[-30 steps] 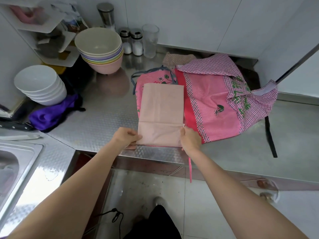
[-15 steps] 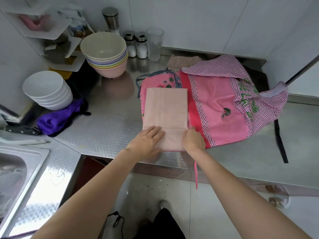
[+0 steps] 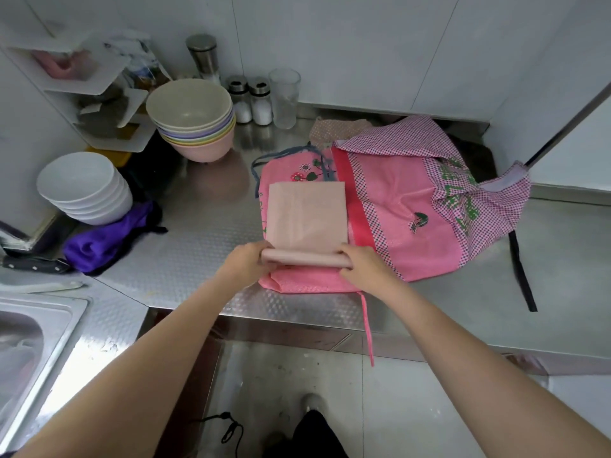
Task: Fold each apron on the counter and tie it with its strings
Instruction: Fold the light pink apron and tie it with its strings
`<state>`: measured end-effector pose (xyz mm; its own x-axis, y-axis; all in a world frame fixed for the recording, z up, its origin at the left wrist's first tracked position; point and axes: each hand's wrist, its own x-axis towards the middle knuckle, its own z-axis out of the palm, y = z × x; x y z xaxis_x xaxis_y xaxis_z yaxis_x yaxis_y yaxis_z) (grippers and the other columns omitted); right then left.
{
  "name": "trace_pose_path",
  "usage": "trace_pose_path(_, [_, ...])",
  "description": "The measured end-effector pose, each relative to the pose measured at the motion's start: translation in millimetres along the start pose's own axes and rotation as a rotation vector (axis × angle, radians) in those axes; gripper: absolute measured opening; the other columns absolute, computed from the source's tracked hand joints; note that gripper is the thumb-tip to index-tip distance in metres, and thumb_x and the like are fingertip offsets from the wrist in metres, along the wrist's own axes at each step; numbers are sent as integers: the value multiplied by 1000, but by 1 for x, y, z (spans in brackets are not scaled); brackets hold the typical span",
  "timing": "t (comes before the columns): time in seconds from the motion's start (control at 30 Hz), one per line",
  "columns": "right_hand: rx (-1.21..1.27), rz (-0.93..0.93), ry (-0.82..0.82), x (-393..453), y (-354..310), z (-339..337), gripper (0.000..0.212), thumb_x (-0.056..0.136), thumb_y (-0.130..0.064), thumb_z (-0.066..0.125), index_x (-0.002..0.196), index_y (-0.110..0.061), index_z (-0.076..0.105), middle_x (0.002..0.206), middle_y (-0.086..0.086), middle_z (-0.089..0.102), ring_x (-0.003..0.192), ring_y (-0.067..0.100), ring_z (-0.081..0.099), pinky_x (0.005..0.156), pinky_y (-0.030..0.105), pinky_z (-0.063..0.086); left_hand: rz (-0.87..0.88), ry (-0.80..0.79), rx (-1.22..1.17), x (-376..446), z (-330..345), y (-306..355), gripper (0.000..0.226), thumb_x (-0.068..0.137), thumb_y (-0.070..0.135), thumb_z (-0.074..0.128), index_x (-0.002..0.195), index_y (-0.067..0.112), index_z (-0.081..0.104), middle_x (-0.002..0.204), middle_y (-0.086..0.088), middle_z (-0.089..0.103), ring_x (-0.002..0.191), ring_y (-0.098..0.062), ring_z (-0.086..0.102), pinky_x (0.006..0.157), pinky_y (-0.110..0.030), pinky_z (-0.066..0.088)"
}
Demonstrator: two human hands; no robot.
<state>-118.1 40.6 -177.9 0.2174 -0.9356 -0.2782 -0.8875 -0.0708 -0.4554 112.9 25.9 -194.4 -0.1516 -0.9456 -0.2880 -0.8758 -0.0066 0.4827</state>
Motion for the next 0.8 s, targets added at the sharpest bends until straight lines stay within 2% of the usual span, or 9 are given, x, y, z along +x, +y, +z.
trace_pose_path(0.1, [347,129,98,-2,-4,-6,23,80,-3,60,101,-10,65,83,4,65,69,15,57,58,18,43,-86,29,-221,-5,-7,-5,29,85,17,65,108,-1,62,97,-11,66,93,-24,61,74,-26,41])
trace_pose_path(0.2, [670,300,37,-14,-5,8,17,87,-7,55,102,-13,61,86,2,64,67,12,59,51,19,50,-176,-31,-383,-18,0,-14,22,84,15,68,100,0,66,85,-7,63,81,-18,57,76,-31,47])
trace_pose_path(0.3, [476,338,30,-23,-4,29,14,94,-19,47,93,-14,59,87,4,62,53,6,57,48,19,45,-262,-72,-349,-24,13,-24,17,83,20,69,71,11,60,64,-2,58,56,-17,57,71,-32,52])
trace_pose_path(0.4, [278,374,84,-21,-8,36,22,97,-25,42,79,-15,52,98,13,65,83,24,65,67,29,41,-310,-55,-374,-25,19,-24,28,83,22,69,62,16,52,51,3,54,36,-7,50,55,-24,47])
trace_pose_path(0.47, [158,398,83,-18,-12,38,25,97,-23,41,91,-8,59,112,17,63,103,32,59,77,33,41,-320,-55,-288,-27,18,-19,25,83,27,68,68,14,54,59,-3,60,50,-16,58,61,-26,45])
trace_pose_path(0.57, [92,425,105,-16,-20,40,32,98,-22,38,110,2,57,119,19,59,112,32,54,86,34,41,-303,1,-105,-30,17,-12,28,81,32,68,89,13,50,95,-10,65,89,-28,62,78,-33,47])
trace_pose_path(0.67, [102,433,163,-18,-23,42,32,97,-21,39,112,3,52,115,20,59,109,33,55,83,36,41,133,159,242,-33,20,-11,61,73,27,69,126,16,40,126,-9,48,115,-32,48,91,-42,45])
trace_pose_path(0.73, [96,427,180,-22,-26,43,31,97,-20,40,117,2,46,112,20,59,106,33,56,75,35,40,403,20,422,-33,25,-11,79,75,33,65,143,22,25,147,-4,31,135,-29,31,106,-41,35])
trace_pose_path(0.8, [66,387,184,-30,-32,41,37,95,-18,44,127,-2,36,116,18,56,106,33,56,70,33,37,392,-171,467,-32,25,-10,84,81,41,60,148,23,13,154,1,16,142,-23,15,117,-36,19])
